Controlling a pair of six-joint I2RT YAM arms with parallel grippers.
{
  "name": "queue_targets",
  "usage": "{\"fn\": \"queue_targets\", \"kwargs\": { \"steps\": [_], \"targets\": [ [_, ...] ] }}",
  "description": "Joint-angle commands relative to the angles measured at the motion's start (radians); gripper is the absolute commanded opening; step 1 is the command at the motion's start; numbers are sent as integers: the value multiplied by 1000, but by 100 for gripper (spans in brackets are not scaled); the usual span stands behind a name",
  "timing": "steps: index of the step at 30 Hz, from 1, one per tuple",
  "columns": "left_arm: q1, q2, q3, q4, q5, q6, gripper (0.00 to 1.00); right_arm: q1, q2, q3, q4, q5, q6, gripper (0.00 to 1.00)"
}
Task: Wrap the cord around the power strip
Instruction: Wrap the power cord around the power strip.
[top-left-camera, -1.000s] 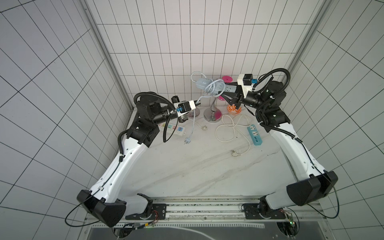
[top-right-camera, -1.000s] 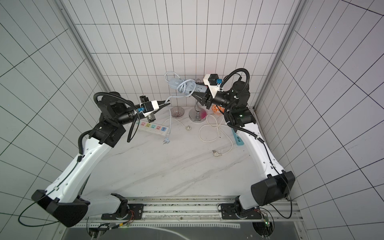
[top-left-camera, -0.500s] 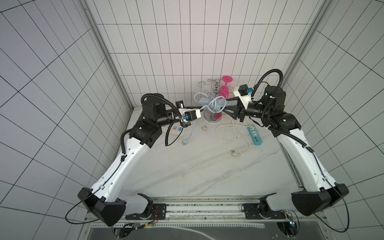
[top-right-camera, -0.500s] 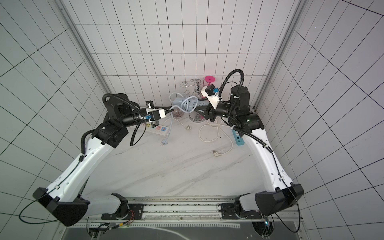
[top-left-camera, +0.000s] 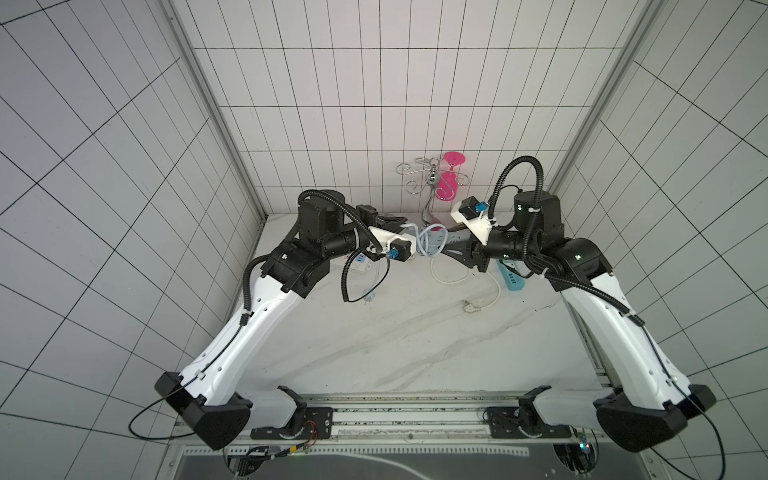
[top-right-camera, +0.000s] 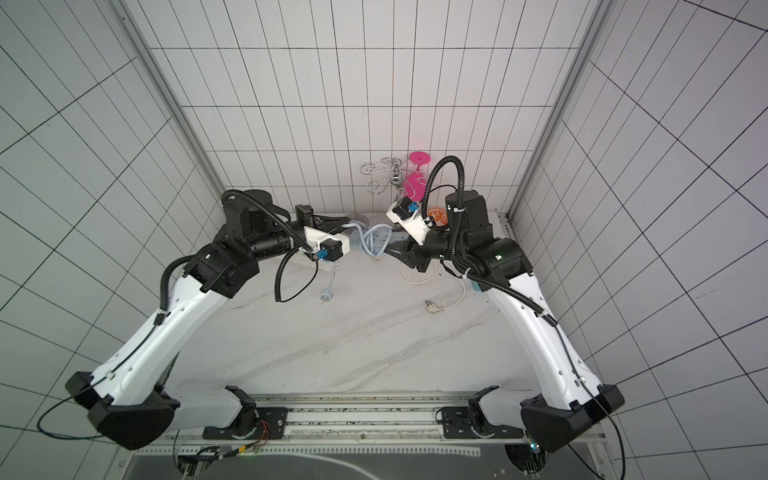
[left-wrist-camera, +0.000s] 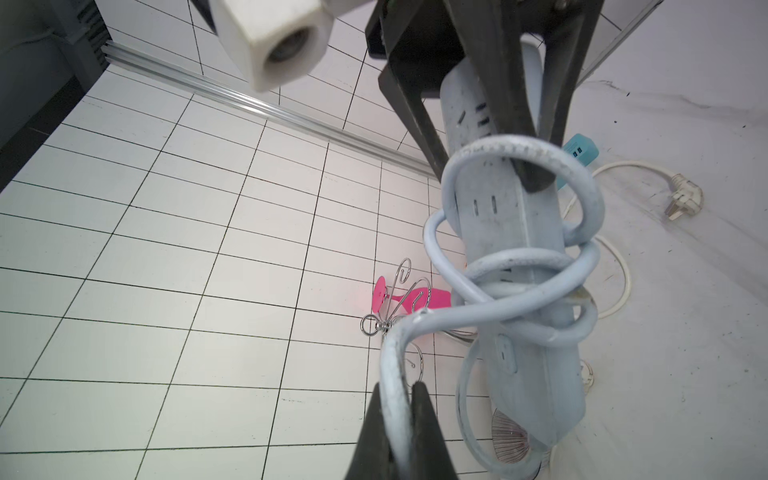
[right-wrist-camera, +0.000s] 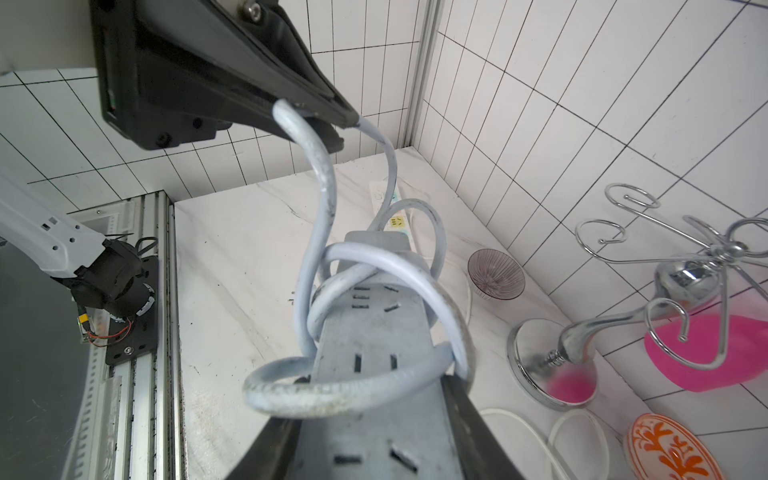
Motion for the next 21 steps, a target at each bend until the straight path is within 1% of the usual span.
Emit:
{"fn": "queue_targets", "kwargs": {
  "steps": [1, 5, 8, 13, 14, 18, 21],
  "targets": [
    [4, 18, 36, 96, -131, 111, 0, 31, -19, -37, -83, -31, -56, 0],
    [6, 46, 54, 157, -137, 77, 0, 41, -14, -28, -110, -145, -80, 0],
    [34, 70, 114, 179, -47, 20, 0, 46, -19, -25, -118, -231, -102, 0],
    [79, 95, 191, 238, 147, -120, 0, 48, -21, -4, -138, -402, -142, 0],
    [81, 98, 195, 242, 176, -137, 0, 47, -21, 5, -143, -428, -148, 0],
    [89, 91, 169, 275, 280, -211, 0, 51, -39, 31, -156, -603, -183, 0],
    [108, 76, 139, 319, 347, -290, 0, 51, -92, 15, -86, -699, -158, 0]
  ]
}}
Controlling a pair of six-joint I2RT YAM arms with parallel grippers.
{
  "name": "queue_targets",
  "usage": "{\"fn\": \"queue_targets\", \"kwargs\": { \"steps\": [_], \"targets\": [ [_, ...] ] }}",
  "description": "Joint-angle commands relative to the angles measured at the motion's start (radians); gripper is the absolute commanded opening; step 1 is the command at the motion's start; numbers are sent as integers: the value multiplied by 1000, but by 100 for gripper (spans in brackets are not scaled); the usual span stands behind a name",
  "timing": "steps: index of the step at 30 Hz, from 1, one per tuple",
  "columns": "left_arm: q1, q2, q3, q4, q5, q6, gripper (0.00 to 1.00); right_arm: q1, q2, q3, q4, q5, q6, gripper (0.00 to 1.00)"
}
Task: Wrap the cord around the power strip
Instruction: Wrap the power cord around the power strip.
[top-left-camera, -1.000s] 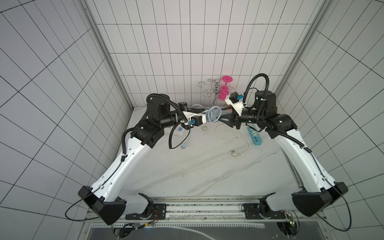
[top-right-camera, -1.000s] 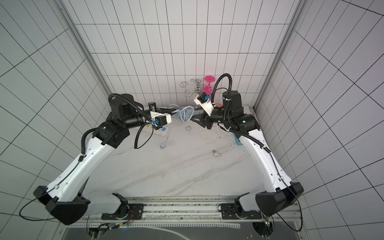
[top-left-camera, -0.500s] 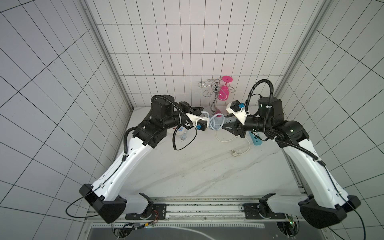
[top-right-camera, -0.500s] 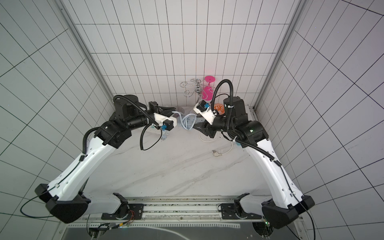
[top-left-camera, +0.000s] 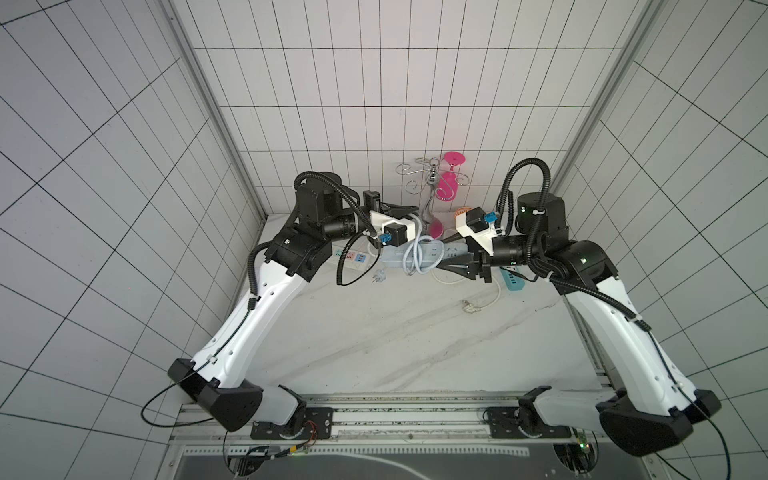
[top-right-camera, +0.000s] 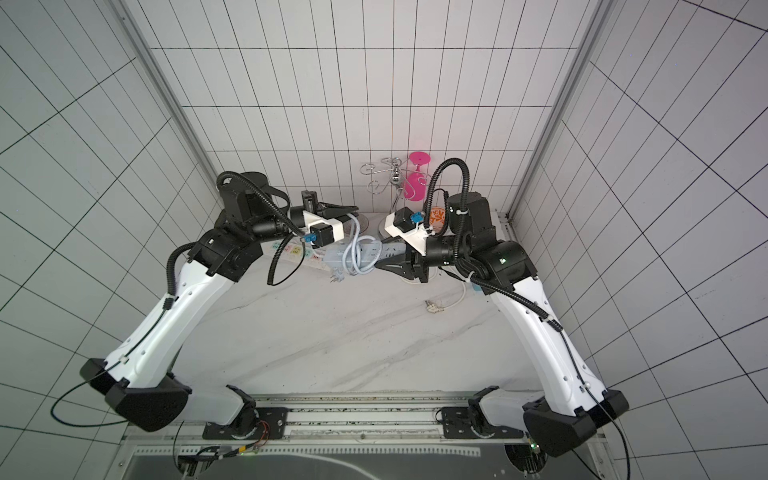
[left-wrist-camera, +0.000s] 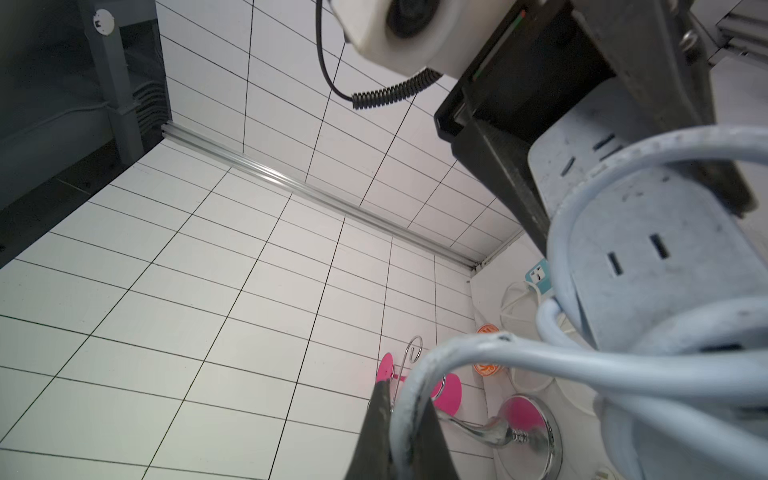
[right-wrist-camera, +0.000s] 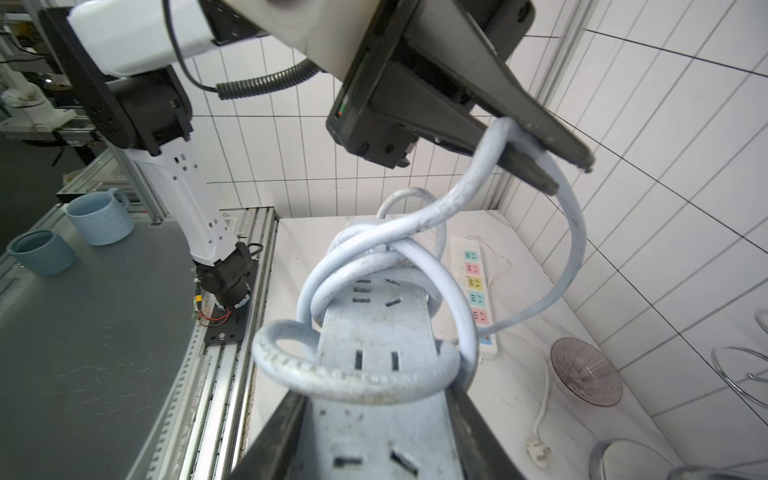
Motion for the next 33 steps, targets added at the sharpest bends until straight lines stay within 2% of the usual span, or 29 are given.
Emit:
{"fn": "queue_targets", "kwargs": {
  "steps": [1, 3, 5, 6, 7, 9, 10, 11, 18, 23, 28, 33],
  "targets": [
    [59, -26, -7, 262, 31, -152, 0, 38, -101, -3, -40, -355, -44, 0],
    [72, -40, -32, 309, 73, -223, 0, 37, -141, -44, 88, -421, 31, 0],
    [88, -58, -66, 382, 117, -308, 0, 37, -191, -121, 317, -484, 189, 0],
    [95, -67, -81, 411, 133, -345, 0, 37, -222, -181, 505, -500, 316, 0],
    [100, -74, -94, 444, 144, -394, 6, 38, -256, -256, 739, -505, 479, 0],
    [101, -87, -134, 526, 152, -477, 16, 38, -298, -412, 1304, -499, 889, 0],
    [103, -91, -151, 560, 163, -507, 19, 38, -296, -454, 1512, -495, 1046, 0],
    [103, -93, -163, 585, 170, -533, 20, 40, -285, -458, 1599, -493, 1118, 0],
    [102, -74, -273, 855, 211, -793, 33, 82, -266, -430, 1622, -448, 1104, 0],
    [103, -97, -382, 930, 214, -862, 37, 84, -253, -394, 1622, -395, 1087, 0],
    [105, -170, -556, 1003, 211, -913, 37, 83, -210, -325, 1621, -371, 1090, 0],
    [114, -221, -652, 982, 245, -928, 37, 75, -191, -279, 1557, -365, 1049, 0]
  ]
}}
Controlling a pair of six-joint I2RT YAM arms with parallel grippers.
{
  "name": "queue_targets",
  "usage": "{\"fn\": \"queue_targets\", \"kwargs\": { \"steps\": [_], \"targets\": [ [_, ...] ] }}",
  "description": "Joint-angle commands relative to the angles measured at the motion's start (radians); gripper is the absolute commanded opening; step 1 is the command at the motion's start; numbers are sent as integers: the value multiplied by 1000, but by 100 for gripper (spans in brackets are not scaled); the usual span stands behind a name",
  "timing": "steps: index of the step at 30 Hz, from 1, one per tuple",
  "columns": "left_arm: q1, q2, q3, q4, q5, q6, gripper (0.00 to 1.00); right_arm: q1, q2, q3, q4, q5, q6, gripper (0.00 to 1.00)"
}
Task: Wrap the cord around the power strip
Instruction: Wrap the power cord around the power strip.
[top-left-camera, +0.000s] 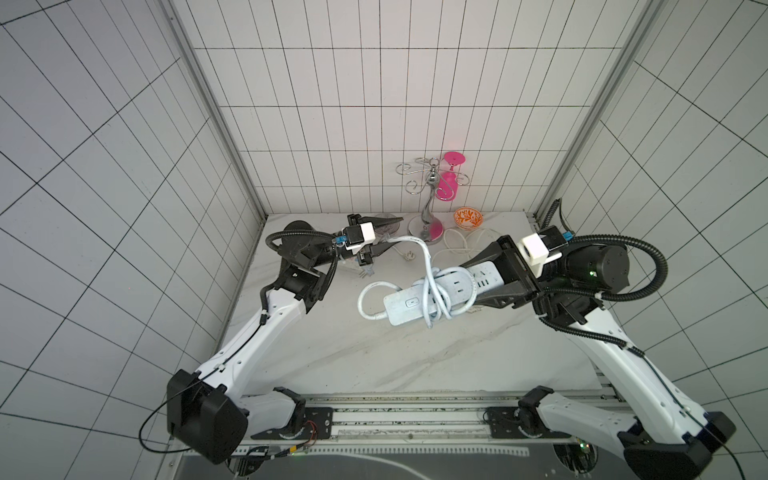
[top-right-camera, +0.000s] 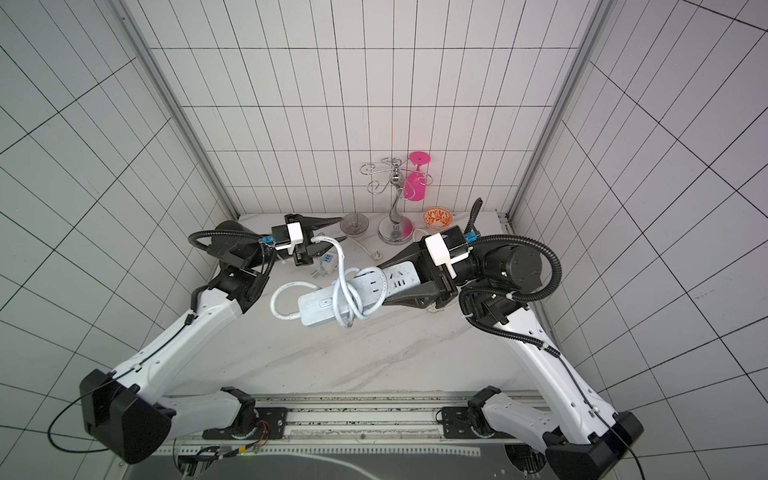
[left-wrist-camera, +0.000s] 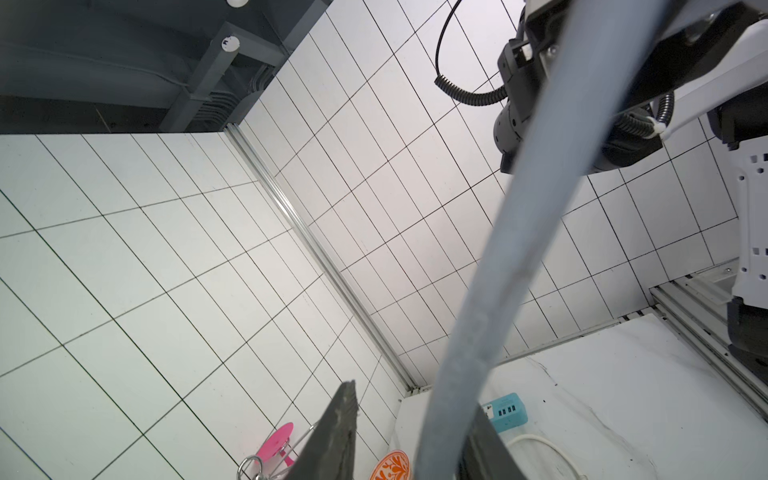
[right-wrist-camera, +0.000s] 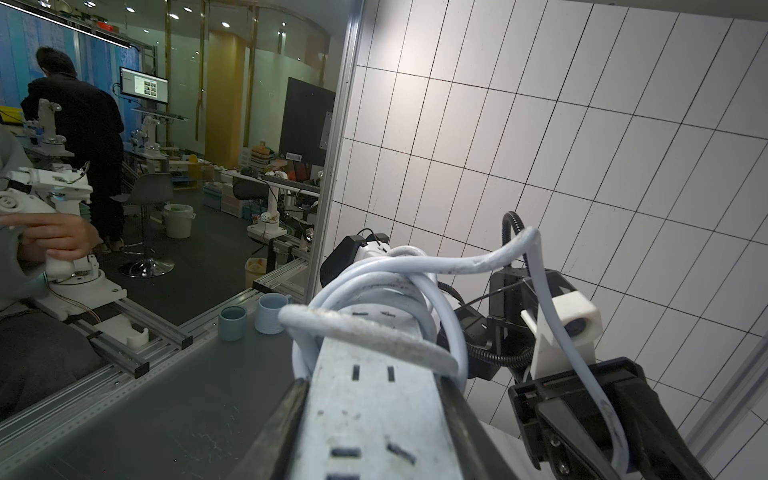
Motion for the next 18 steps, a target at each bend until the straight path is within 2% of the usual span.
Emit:
{"fn": "queue_targets", "kwargs": {
  "steps": [1, 10, 18],
  "targets": [
    [10, -49, -38, 13, 23, -47, 37, -3, -13, 138, 23, 42, -34, 0],
    [42, -114, -187, -24, -15, -44, 37, -89, -5, 220, -57, 21, -60, 0],
    [49, -104, -221, -99, -19, 10, 37, -134, 3, 273, -90, 14, -74, 0]
  ]
}}
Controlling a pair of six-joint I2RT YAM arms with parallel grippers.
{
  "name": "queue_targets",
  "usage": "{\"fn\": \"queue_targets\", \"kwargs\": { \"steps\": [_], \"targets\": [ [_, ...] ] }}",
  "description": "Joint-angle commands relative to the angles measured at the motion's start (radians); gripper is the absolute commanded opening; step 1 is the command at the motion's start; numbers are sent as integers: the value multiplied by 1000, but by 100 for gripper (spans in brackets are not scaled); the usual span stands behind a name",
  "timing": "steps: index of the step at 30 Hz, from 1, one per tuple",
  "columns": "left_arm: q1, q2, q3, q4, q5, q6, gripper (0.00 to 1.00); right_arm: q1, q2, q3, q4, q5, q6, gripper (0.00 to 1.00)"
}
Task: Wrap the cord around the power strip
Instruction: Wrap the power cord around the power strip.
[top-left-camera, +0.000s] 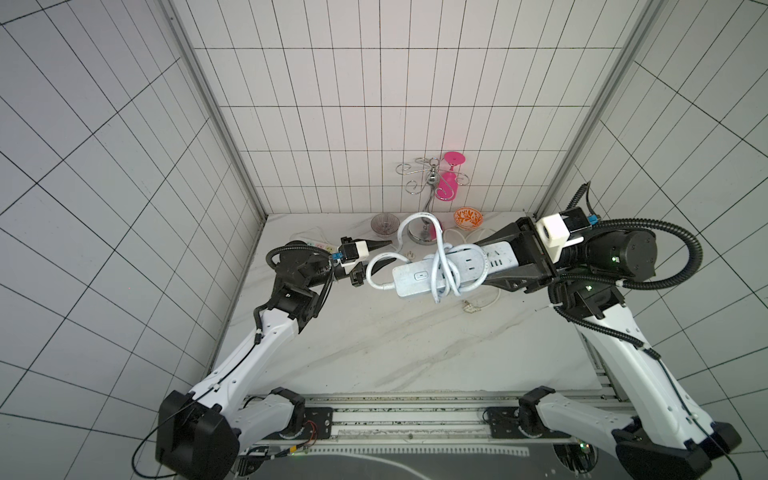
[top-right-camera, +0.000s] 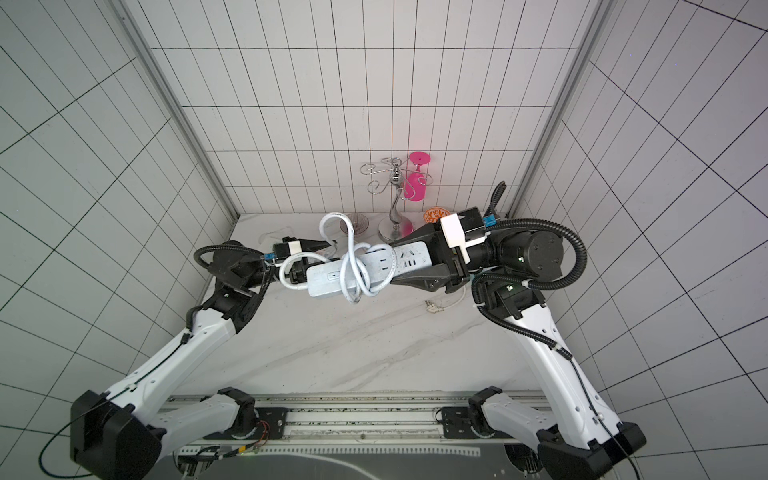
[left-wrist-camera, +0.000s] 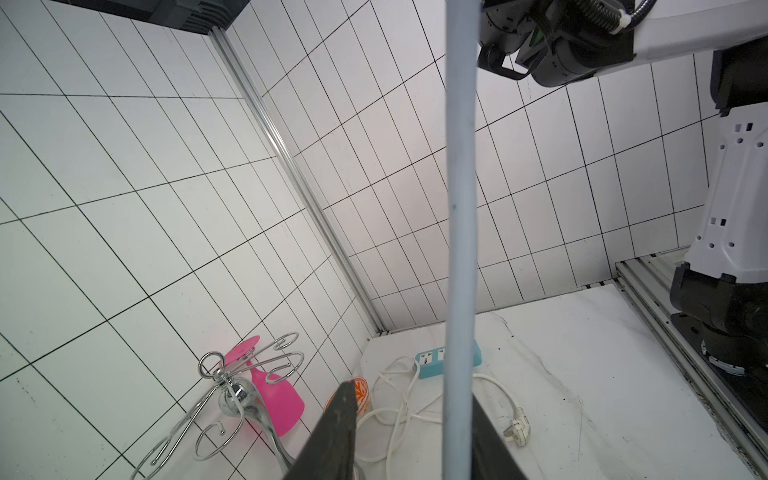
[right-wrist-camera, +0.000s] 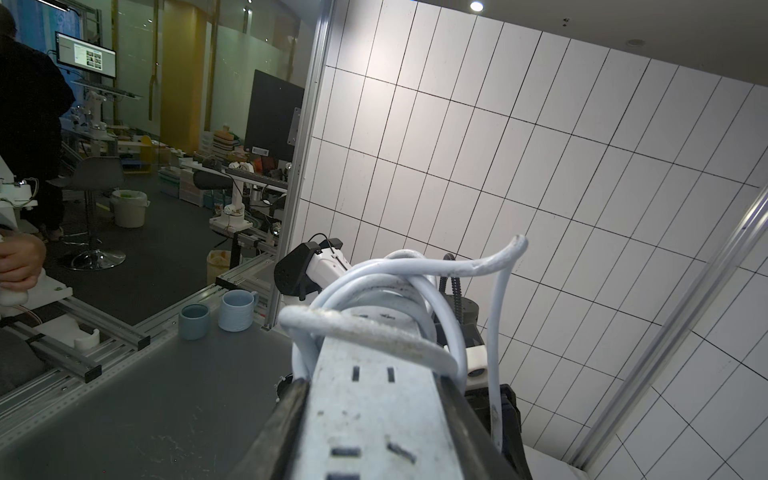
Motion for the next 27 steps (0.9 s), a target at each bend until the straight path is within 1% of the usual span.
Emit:
{"fn": "queue_targets", "kwargs": {
  "steps": [1, 7, 9, 11, 12, 15, 17, 20, 23, 25, 27],
  "targets": [
    [4, 13, -16, -25, -2, 4, 37, -23, -8, 130, 33, 22, -19, 0],
    [3, 49, -15, -51, 40, 35, 33, -65, -6, 165, 27, 36, -27, 0],
    [3, 71, 3, -69, 64, 38, 31, -69, -3, 170, 34, 65, -35, 0],
    [-5, 97, 20, -69, 80, 30, 29, -69, 4, 161, 84, 92, -15, 0],
    [-9, 107, 26, -67, 83, 26, 27, -70, 12, 156, 125, 100, 13, 0],
    [-26, 139, 39, -24, 78, -18, 24, -70, 45, 128, 364, 130, 182, 0],
    [-33, 160, 46, 17, 72, -54, 22, -69, 72, 111, 518, 169, 292, 0],
    [-46, 182, 57, 43, 59, -73, 17, -68, 111, 92, 713, 232, 432, 0],
    [-53, 210, 72, 76, 52, -109, 10, -68, 151, 93, 848, 290, 528, 0],
    [-62, 229, 82, 99, 52, -136, 3, -67, 168, 93, 901, 322, 561, 0],
    [-78, 247, 86, 113, 49, -151, 0, -65, 184, 95, 941, 355, 585, 0]
  ]
}}
